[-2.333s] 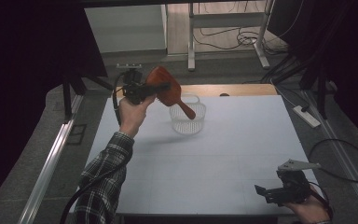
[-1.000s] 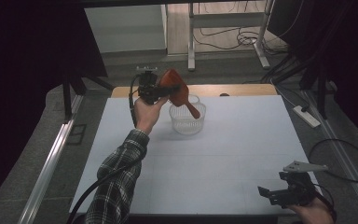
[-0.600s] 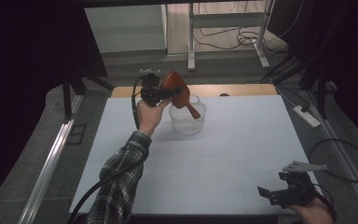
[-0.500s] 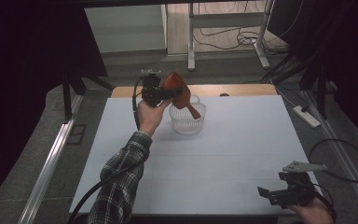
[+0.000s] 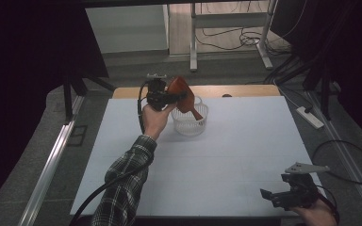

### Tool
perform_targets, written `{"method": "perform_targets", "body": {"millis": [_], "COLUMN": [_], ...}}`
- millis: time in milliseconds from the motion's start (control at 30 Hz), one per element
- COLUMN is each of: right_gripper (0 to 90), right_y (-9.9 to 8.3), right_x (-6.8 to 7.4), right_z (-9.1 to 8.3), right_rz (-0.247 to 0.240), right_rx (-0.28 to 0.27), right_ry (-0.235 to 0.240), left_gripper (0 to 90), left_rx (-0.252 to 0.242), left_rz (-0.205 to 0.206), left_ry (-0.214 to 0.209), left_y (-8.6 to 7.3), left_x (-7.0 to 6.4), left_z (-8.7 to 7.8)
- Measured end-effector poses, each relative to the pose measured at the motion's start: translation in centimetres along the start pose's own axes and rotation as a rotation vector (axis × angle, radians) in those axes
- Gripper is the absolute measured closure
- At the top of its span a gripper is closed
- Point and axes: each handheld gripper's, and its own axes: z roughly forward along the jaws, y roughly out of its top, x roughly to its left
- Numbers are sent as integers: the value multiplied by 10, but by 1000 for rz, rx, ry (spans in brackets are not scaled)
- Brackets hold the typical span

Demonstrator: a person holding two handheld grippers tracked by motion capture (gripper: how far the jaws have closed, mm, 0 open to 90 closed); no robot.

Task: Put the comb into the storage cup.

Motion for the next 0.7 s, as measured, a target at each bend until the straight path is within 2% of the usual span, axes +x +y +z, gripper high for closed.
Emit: {"method": "perform_targets", "body": {"millis": [300, 700], "right_gripper": [0, 0], "right_y": [0, 0], "right_x": [0, 0], "right_z": [0, 0], "right_rz": [-4, 1], "right_rx": [-1, 0], "right_ry": [2, 2], "left_gripper": [505, 503], "left_rx": [19, 17], "left_rz": [-8, -37], "left_ry": [9, 14], "left_y": [-6, -14], "left_x": [1, 6], "left_z": [6, 9]}}
